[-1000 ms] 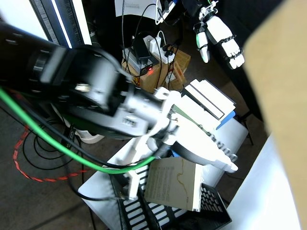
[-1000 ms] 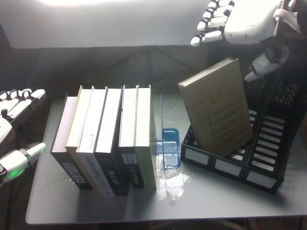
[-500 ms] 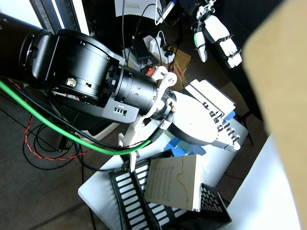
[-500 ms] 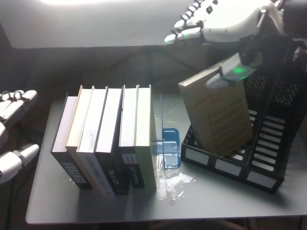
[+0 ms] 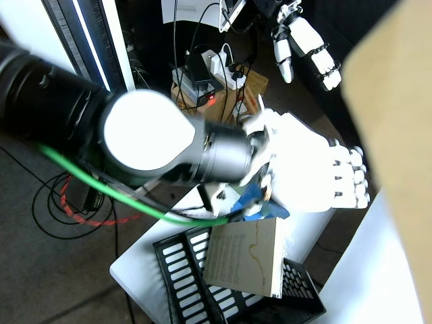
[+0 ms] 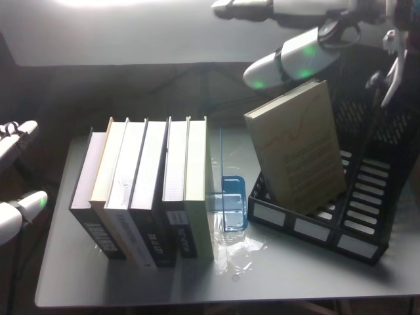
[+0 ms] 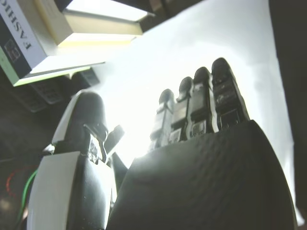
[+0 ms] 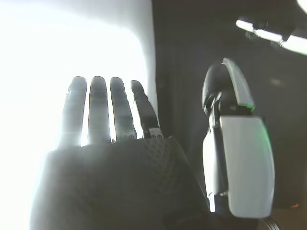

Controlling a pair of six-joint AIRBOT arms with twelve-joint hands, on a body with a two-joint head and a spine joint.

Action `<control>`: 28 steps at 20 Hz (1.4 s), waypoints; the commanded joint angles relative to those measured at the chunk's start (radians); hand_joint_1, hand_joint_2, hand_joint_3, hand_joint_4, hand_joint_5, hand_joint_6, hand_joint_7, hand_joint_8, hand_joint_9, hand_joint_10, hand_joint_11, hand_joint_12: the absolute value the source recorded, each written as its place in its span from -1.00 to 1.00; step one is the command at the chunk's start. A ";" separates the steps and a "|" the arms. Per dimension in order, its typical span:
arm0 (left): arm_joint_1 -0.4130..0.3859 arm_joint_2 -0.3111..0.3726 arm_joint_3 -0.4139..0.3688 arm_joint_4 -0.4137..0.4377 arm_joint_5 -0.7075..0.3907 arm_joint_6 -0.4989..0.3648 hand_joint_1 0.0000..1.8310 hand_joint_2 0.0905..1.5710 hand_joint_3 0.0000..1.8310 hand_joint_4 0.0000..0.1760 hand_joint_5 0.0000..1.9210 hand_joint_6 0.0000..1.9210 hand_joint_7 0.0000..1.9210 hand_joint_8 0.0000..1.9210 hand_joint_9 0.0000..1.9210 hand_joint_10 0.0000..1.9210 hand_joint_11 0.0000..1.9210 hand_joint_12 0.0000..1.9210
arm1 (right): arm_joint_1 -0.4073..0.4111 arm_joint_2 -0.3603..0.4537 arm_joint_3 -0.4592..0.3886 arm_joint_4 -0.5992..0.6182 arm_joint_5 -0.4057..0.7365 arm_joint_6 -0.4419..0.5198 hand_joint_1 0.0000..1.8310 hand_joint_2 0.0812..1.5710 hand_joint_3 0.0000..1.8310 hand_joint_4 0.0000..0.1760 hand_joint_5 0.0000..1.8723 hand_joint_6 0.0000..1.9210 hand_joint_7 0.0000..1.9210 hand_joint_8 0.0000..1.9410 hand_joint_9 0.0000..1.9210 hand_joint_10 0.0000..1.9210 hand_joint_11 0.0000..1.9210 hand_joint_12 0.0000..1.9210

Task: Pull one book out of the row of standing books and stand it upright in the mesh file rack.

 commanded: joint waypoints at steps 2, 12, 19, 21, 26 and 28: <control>0.002 0.013 -0.004 0.016 -0.150 -0.003 -0.61 0.75 -0.99 0.17 -1.00 -1.00 -1.00 -1.00 -1.00 -1.00 -1.00 -1.00 | 0.008 0.036 -0.031 0.090 0.131 -0.028 -0.52 0.43 -1.00 -0.58 -1.00 -1.00 -1.00 -1.00 -1.00 -1.00 -1.00 -1.00; -0.007 0.021 -0.006 0.124 -0.258 -0.062 -0.48 0.73 -1.00 0.06 -1.00 -1.00 -1.00 -1.00 -1.00 -1.00 -1.00 -1.00 | -0.232 0.251 -0.252 0.605 0.398 -0.456 -0.61 0.46 -0.98 -1.00 -1.00 -1.00 -1.00 -1.00 -0.94 -0.98 -1.00 -1.00; -0.064 0.037 -0.009 0.255 -0.276 -0.062 -0.61 0.76 -1.00 0.38 -1.00 -1.00 -1.00 -1.00 -1.00 -1.00 -1.00 -1.00 | -0.464 0.371 -0.360 0.932 0.564 -0.693 -0.72 0.53 -0.99 -1.00 -1.00 -1.00 -1.00 -1.00 -0.99 -0.99 -1.00 -0.78; -0.071 0.036 -0.011 0.268 -0.285 -0.064 -0.57 0.75 -1.00 0.25 -1.00 -1.00 -1.00 -1.00 -1.00 -1.00 -1.00 -1.00 | -0.528 0.395 -0.383 1.003 0.607 -0.740 -0.70 0.52 -1.00 -0.75 -1.00 -1.00 -1.00 -1.00 -0.98 -1.00 -1.00 -0.87; -0.103 0.033 -0.011 0.322 -0.302 -0.070 -0.65 0.75 -1.00 0.33 -1.00 -1.00 -1.00 -1.00 -1.00 -1.00 -1.00 -1.00 | -0.653 0.416 -0.424 1.124 0.706 -0.797 -0.70 0.42 -1.00 -0.81 -1.00 -1.00 -1.00 -1.00 -0.95 -0.99 -1.00 -0.77; -0.115 0.033 -0.010 0.340 -0.298 -0.070 -0.66 0.75 -1.00 0.29 -1.00 -1.00 -1.00 -1.00 -1.00 -1.00 -1.00 -1.00 | -0.671 0.427 -0.440 1.142 0.730 -0.815 -0.65 0.42 -1.00 -0.71 -1.00 -1.00 -1.00 -1.00 -1.00 -0.99 -1.00 -0.99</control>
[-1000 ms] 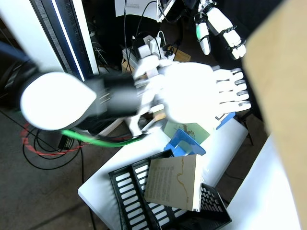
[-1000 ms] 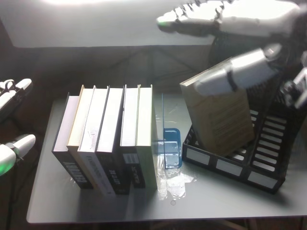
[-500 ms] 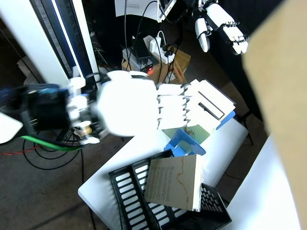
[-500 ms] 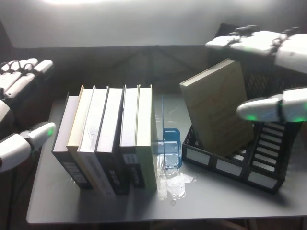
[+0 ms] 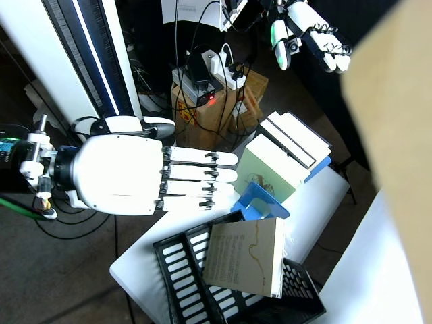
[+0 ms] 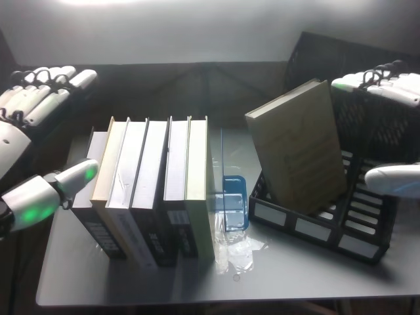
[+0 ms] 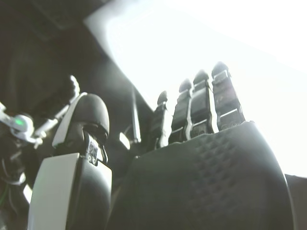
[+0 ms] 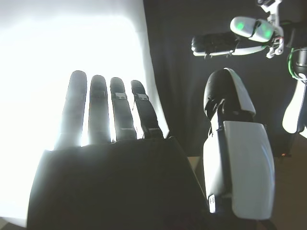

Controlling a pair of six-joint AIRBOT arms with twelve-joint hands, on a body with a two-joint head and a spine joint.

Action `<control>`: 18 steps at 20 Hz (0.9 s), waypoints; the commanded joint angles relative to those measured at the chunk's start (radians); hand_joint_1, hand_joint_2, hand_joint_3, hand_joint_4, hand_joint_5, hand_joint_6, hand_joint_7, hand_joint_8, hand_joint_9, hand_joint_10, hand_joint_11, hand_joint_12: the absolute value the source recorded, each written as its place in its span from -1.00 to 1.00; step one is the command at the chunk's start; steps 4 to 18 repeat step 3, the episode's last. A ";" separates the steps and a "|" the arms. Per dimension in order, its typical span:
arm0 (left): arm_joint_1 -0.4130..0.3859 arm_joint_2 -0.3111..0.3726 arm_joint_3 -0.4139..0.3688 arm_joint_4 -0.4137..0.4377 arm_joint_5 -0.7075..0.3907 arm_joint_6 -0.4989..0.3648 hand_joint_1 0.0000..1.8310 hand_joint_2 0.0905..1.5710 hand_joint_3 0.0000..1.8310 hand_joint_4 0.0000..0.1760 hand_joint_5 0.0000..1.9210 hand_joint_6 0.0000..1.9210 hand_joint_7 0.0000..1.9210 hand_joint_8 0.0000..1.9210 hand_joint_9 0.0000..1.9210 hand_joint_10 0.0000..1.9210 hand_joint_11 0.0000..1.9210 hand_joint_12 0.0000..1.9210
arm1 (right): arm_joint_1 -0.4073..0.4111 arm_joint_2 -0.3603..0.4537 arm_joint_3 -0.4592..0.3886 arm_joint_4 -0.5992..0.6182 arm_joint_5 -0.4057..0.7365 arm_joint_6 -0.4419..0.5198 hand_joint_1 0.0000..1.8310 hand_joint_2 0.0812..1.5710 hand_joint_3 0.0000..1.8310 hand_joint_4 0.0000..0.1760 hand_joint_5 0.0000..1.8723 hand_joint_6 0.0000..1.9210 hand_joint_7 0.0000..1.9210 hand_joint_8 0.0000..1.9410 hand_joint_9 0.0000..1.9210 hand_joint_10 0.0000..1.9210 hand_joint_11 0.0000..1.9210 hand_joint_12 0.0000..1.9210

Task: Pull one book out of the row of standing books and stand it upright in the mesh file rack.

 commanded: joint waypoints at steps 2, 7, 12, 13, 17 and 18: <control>-0.010 0.008 0.003 -0.003 -0.134 -0.003 -0.56 0.70 -1.00 0.60 -1.00 -1.00 -1.00 -1.00 -1.00 -1.00 -1.00 -1.00 | 0.006 0.011 -0.005 0.035 0.147 -0.005 -0.59 0.44 -1.00 -0.95 -1.00 -1.00 -1.00 -1.00 -1.00 -0.99 -1.00 -1.00; -0.010 0.008 0.003 0.001 -0.143 -0.006 -0.57 0.71 -1.00 0.45 -1.00 -1.00 -1.00 -1.00 -1.00 -1.00 -1.00 -1.00 | 0.006 0.013 -0.009 0.036 0.150 -0.011 -0.57 0.43 -1.00 -0.84 -1.00 -1.00 -1.00 -1.00 -1.00 -1.00 -1.00 -1.00; -0.010 0.008 0.003 0.001 -0.143 -0.006 -0.57 0.71 -1.00 0.45 -1.00 -1.00 -1.00 -1.00 -1.00 -1.00 -1.00 -1.00 | 0.006 0.013 -0.009 0.036 0.150 -0.011 -0.57 0.43 -1.00 -0.84 -1.00 -1.00 -1.00 -1.00 -1.00 -1.00 -1.00 -1.00; -0.010 0.008 0.003 0.001 -0.143 -0.006 -0.57 0.71 -1.00 0.45 -1.00 -1.00 -1.00 -1.00 -1.00 -1.00 -1.00 -1.00 | 0.006 0.013 -0.009 0.036 0.150 -0.011 -0.57 0.43 -1.00 -0.84 -1.00 -1.00 -1.00 -1.00 -1.00 -1.00 -1.00 -1.00; -0.010 0.008 0.003 0.001 -0.143 -0.006 -0.57 0.71 -1.00 0.45 -1.00 -1.00 -1.00 -1.00 -1.00 -1.00 -1.00 -1.00 | 0.006 0.013 -0.009 0.036 0.150 -0.011 -0.57 0.43 -1.00 -0.84 -1.00 -1.00 -1.00 -1.00 -1.00 -1.00 -1.00 -1.00; -0.010 0.008 0.003 0.001 -0.143 -0.006 -0.57 0.71 -1.00 0.45 -1.00 -1.00 -1.00 -1.00 -1.00 -1.00 -1.00 -1.00 | 0.006 0.013 -0.009 0.036 0.150 -0.011 -0.57 0.43 -1.00 -0.84 -1.00 -1.00 -1.00 -1.00 -1.00 -1.00 -1.00 -1.00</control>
